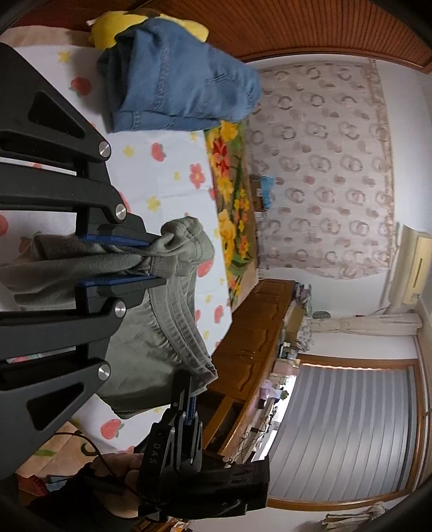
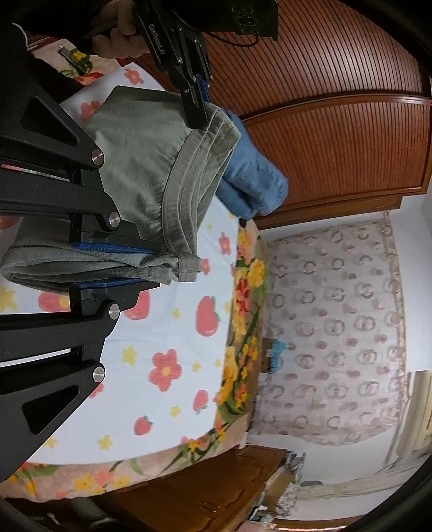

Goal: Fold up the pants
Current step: 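Lift the folded sweatshirt with both grippers and carry it toward the jeans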

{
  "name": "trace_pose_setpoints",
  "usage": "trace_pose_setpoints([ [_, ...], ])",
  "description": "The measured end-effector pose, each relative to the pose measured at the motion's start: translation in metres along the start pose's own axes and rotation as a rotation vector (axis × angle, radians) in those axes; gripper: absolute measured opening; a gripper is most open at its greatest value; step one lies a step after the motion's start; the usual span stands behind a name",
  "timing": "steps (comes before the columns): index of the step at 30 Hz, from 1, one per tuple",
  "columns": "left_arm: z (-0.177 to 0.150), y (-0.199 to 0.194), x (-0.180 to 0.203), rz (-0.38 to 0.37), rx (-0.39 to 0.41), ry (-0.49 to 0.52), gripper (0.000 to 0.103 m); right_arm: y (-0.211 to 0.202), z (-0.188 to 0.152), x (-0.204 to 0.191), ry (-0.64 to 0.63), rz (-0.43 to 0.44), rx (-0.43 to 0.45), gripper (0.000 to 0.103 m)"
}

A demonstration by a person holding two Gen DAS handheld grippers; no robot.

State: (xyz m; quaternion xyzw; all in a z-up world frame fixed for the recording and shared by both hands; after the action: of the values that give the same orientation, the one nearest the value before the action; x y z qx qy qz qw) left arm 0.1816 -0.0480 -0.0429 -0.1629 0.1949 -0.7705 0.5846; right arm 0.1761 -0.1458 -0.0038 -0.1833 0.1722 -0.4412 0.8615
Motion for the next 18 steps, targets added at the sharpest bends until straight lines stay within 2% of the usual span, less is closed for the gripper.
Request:
trace_pose_setpoints([
  [8,0.016,-0.017,-0.003,0.016,0.041,0.017,0.016,-0.012,0.013,-0.008,-0.041,0.005,0.034,0.013],
  [18,0.023,-0.017,-0.025,0.04,0.05,0.006,0.016,-0.003,0.025,-0.012,-0.068,0.026,0.044,0.013],
])
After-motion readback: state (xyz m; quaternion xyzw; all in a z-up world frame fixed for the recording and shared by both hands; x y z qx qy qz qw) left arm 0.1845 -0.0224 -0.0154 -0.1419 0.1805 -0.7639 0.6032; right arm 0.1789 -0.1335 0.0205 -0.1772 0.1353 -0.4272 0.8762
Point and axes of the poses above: each gripper's, at about its wrist camera, not at the fingertips, and y roughly the way its jaws point, x to its right, z to its top, the point moved 9 cm from there along y, roughly the way its jaws point, and after that the axes turned 6 degrees about z, right-handed, at the moved point
